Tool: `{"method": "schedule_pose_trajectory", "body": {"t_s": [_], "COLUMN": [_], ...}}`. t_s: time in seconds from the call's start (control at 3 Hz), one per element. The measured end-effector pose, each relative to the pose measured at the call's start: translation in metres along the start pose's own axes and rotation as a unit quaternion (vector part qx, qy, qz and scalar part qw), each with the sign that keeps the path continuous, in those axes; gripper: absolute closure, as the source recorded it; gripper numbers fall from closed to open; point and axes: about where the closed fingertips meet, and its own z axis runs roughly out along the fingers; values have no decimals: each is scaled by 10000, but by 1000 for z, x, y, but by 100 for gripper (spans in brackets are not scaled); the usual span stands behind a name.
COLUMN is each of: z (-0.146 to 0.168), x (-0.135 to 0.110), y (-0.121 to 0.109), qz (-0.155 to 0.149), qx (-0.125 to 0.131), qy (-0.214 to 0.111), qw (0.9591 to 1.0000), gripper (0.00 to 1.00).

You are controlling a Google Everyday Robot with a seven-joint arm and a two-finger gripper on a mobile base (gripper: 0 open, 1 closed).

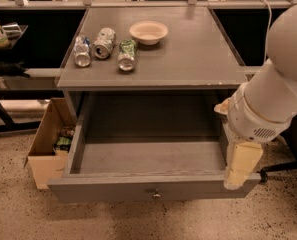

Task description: Close top drawer

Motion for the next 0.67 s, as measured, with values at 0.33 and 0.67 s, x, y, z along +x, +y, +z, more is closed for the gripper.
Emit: {"method": "schedule_pose_trajectory", "body": {"t_s": [0.33, 0.67], "z": [21, 47], "x": [-24, -40], "y": [17, 35], "qz": [-335, -469], "qx": [-170, -465], "qy": [-189, -454], "qw": [9991, 9968], "gripper": [16, 39]}}
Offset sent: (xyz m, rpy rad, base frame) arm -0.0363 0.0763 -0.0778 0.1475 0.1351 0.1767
